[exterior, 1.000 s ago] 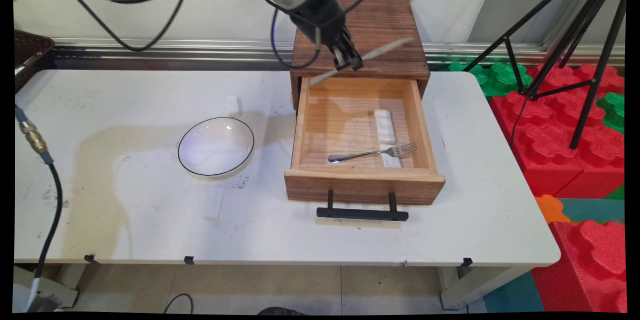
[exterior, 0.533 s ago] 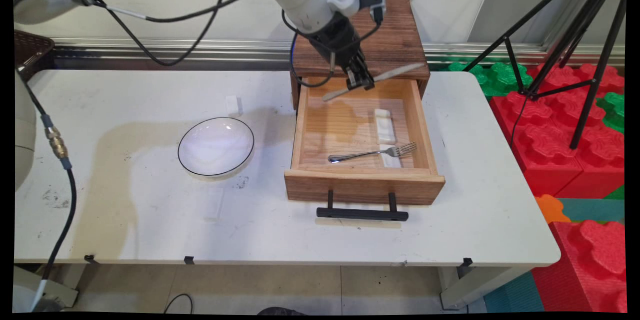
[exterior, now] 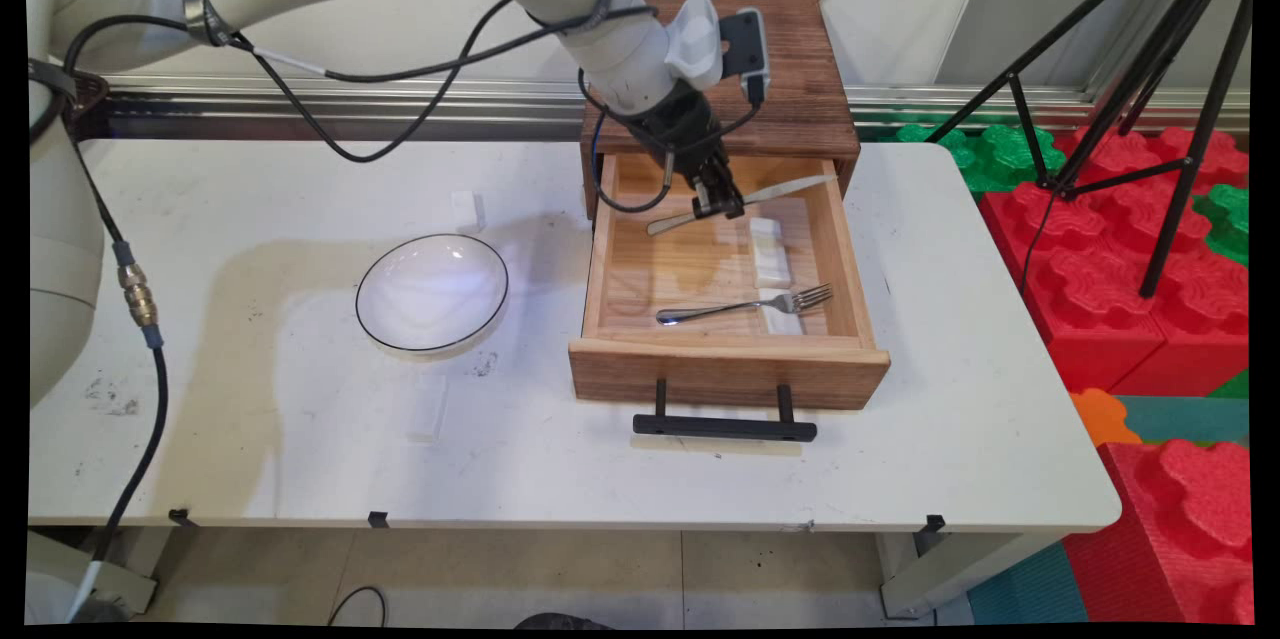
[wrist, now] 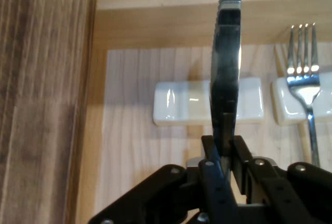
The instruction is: Place the picked object into the drawer
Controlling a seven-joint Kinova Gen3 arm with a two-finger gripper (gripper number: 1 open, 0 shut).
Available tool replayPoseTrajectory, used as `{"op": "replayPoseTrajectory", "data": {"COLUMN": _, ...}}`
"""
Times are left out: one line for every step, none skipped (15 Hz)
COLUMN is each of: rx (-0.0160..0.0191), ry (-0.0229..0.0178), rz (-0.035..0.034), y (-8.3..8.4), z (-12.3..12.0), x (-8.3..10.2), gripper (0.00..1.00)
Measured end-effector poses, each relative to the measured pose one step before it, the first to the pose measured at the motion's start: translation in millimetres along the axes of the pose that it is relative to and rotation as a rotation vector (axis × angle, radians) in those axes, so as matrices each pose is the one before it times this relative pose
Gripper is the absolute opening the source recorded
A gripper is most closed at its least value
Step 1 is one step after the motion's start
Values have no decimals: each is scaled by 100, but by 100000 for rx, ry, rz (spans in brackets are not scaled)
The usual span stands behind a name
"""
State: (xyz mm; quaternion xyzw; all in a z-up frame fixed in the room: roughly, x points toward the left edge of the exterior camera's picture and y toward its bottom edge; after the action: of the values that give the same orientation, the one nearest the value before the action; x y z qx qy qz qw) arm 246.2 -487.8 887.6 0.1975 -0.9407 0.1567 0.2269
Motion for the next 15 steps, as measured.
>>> {"op": "replayPoseTrajectory", "data": {"rx": -246, "ry": -609, "rz": -121, "y": -50, "z": 507, "x": -269, "gripper": 0}}
{"op": "replayPoseTrajectory", "data": {"rx": -163, "ry": -500, "rz": -93, "y": -45, "z": 413, "x": -219, "gripper": 0}}
{"op": "replayPoseTrajectory", "data": {"rx": -148, "ry": -379, "rz": -67, "y": -36, "z": 328, "x": -168, "gripper": 0}}
{"op": "replayPoseTrajectory", "data": {"rx": -197, "ry": -332, "rz": -80, "y": -29, "z": 315, "x": -159, "gripper": 0}}
{"op": "replayPoseTrajectory", "data": {"rx": -221, "ry": -276, "rz": 0, "y": -8, "z": 257, "x": -99, "gripper": 0}}
{"op": "replayPoseTrajectory", "data": {"rx": -292, "ry": -377, "rz": -37, "y": -8, "z": 357, "x": -162, "gripper": 0}}
{"op": "replayPoseTrajectory", "data": {"rx": -265, "ry": -375, "rz": -129, "y": -12, "z": 370, "x": -209, "gripper": 0}}
{"op": "replayPoseTrajectory", "data": {"rx": -254, "ry": -380, "rz": 0, "y": -17, "z": 400, "x": -118, "gripper": 0}}
{"op": "replayPoseTrajectory", "data": {"rx": -55, "ry": -301, "rz": -122, "y": -28, "z": 305, "x": -117, "gripper": 0}}
{"op": "replayPoseTrajectory", "data": {"rx": -28, "ry": -337, "rz": -217, "y": -39, "z": 318, "x": -133, "gripper": 0}}
{"op": "replayPoseTrajectory", "data": {"rx": -58, "ry": -372, "rz": -203, "y": -43, "z": 348, "x": -123, "gripper": 0}}
{"op": "replayPoseTrajectory", "data": {"rx": 9, "ry": -212, "rz": -106, "y": -35, "z": 246, "x": -78, "gripper": 0}}
{"op": "replayPoseTrajectory", "data": {"rx": -64, "ry": -305, "rz": -153, "y": -34, "z": 292, "x": -111, "gripper": 0}}
{"op": "replayPoseTrajectory", "data": {"rx": -40, "ry": -262, "rz": -94, "y": -42, "z": 293, "x": -83, "gripper": 0}}
{"op": "replayPoseTrajectory", "data": {"rx": 17, "ry": -215, "rz": -134, "y": -51, "z": 226, "x": -90, "gripper": 0}}
